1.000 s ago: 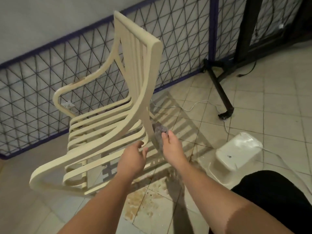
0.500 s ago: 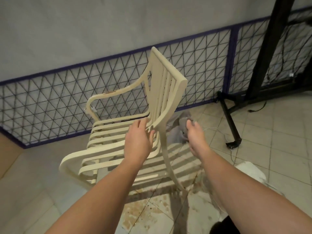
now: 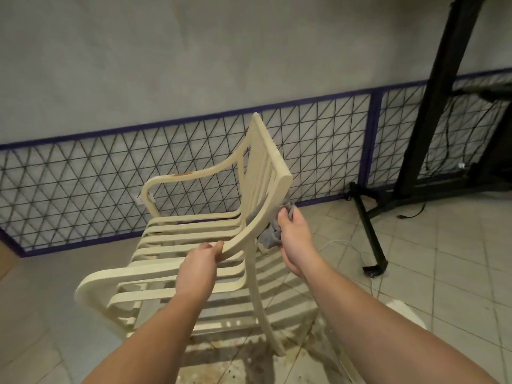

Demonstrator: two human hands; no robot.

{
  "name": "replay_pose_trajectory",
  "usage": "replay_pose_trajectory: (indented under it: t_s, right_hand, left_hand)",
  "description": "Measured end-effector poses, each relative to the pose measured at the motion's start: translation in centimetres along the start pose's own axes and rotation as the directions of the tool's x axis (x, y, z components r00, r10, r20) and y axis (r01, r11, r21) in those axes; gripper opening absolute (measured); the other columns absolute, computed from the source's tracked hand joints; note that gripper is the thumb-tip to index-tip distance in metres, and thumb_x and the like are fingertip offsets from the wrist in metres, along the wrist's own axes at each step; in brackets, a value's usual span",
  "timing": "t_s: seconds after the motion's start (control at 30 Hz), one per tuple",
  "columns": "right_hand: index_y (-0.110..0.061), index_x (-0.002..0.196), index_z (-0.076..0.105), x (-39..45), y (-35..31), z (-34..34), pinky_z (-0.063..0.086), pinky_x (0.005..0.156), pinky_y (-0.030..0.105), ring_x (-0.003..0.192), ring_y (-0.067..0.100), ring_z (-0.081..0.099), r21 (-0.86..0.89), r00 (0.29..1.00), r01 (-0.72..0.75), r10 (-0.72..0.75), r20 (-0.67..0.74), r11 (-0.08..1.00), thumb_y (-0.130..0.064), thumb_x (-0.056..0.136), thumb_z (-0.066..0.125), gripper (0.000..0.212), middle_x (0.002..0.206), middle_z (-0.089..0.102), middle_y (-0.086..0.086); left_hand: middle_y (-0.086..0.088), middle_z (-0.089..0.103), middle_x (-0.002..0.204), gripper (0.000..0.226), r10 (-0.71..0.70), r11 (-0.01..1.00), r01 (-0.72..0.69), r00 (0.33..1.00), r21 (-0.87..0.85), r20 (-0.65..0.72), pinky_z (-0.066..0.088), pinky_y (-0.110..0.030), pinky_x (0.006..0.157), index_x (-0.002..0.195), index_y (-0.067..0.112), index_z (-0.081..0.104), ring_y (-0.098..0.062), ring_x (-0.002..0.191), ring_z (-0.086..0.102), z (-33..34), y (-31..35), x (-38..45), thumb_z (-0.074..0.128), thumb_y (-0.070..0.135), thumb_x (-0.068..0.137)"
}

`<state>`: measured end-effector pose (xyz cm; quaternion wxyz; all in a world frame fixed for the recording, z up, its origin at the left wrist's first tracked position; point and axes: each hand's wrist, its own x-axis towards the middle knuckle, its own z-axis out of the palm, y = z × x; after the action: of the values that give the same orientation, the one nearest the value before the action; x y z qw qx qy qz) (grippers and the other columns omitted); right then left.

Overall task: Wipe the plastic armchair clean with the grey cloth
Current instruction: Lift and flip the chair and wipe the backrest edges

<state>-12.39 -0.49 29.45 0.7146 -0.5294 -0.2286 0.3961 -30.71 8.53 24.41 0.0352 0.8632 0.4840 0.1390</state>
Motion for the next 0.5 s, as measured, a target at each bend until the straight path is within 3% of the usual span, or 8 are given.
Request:
replay_pose_trajectory:
  t_s: [0.07,0.17,0.27,0.4,0.47,0.5]
  right_hand:
    - [-0.038,0.102,0.064,-1.1,0.6,1.5,0.044,0.107,0.052,0.118,0.015,0.060,-0.029,1.000,0.003,-0.003,0.008,1.000,-0.024,0.104,0.045,0.023,0.118,0.068,-0.009]
    - [-0.036,0.103,0.068,-3.1,0.8,4.6,0.047,0.105,0.048,0.113,0.014,0.063,-0.056,0.997,0.058,-0.056,0.046,0.997,-0.023,0.103,0.049,0.023,0.113,0.071,-0.010]
    - [-0.034,0.108,0.066,-5.3,0.2,8.1,0.048,0.102,0.035,0.109,0.006,0.061,-0.120,0.986,0.120,-0.105,0.130,0.985,-0.022,0.103,0.050,0.021,0.109,0.069,-0.016]
    - [-0.032,0.117,0.065,-8.5,0.6,12.4,0.045,0.090,0.022,0.106,0.004,0.060,-0.242,0.937,0.160,-0.071,0.342,0.957,-0.028,0.103,0.050,0.021,0.112,0.069,-0.017]
    - [-0.027,0.122,0.066,-9.3,1.0,13.7,0.044,0.088,0.019,0.104,0.002,0.061,-0.319,0.909,0.201,-0.055,0.413,0.926,-0.027,0.103,0.050,0.025,0.113,0.069,-0.014]
    - [-0.026,0.119,0.067,-9.5,1.1,14.0,0.047,0.083,0.015,0.097,0.000,0.063,-0.325,0.900,0.210,-0.053,0.433,0.922,-0.025,0.103,0.051,0.023,0.108,0.070,-0.013]
  left_hand:
    - [0.002,0.058,0.101,0.034,-0.038,0.999,0.038,0.999,0.001,-0.002,0.051,-0.036,0.069,0.112,0.025,0.058,-0.022,0.085,0.056,-0.5,-1.7,-0.6,0.049,0.001,0.091]
    - [0.001,0.063,0.107,0.028,-0.130,0.988,0.127,0.991,-0.090,-0.021,0.053,-0.040,0.080,0.106,0.029,0.065,-0.023,0.095,0.060,-1.6,-5.2,-1.3,0.047,0.007,0.099]
    - [0.006,0.058,0.097,0.045,-0.197,0.976,0.193,0.980,-0.096,-0.029,0.045,-0.032,0.073,0.100,0.044,0.064,-0.020,0.089,0.057,-3.3,-8.9,-2.5,0.046,0.003,0.097]
    - [0.005,0.064,0.087,0.045,-0.298,0.953,0.296,0.954,-0.068,-0.026,0.042,-0.026,0.067,0.089,0.035,0.064,-0.020,0.086,0.065,-5.5,-13.0,-3.7,0.051,-0.008,0.091]
    - [0.010,0.064,0.081,0.040,-0.255,0.964,0.255,0.967,-0.070,0.016,0.045,-0.024,0.065,0.083,0.032,0.064,-0.016,0.084,0.067,-6.7,-14.5,-4.1,0.058,-0.008,0.087]
    - [0.009,0.067,0.087,0.038,-0.223,0.972,0.226,0.974,-0.072,0.042,0.051,-0.027,0.070,0.089,0.034,0.069,-0.015,0.089,0.068,-7.4,-15.0,-4.4,0.063,-0.004,0.086]
